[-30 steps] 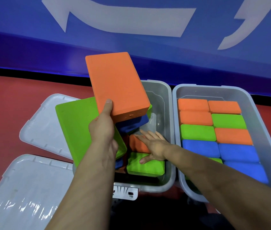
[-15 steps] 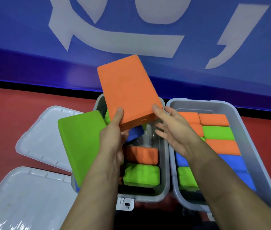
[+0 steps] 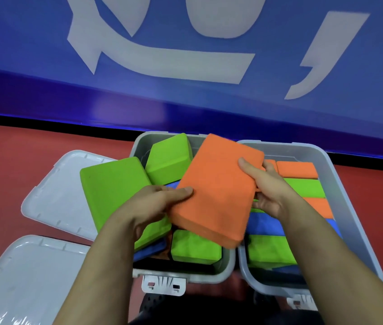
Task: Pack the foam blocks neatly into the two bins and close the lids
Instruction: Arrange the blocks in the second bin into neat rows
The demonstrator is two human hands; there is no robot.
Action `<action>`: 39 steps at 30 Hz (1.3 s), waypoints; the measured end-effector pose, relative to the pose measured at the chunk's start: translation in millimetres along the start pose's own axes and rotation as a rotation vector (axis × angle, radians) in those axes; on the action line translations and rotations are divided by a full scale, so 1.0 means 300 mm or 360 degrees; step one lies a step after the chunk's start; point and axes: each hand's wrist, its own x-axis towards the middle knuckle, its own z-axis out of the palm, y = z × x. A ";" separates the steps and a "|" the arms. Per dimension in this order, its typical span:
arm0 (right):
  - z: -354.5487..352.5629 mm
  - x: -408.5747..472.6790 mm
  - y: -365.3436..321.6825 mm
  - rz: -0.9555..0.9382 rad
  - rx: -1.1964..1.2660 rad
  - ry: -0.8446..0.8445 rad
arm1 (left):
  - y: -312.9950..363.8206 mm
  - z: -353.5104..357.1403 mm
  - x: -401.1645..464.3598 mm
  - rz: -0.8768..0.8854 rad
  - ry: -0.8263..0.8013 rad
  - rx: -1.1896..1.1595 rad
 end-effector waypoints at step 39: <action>0.456 0.404 0.138 0.0330 -0.0359 -0.0372 | 0.046 -0.026 0.103 0.0311 0.0697 -0.0384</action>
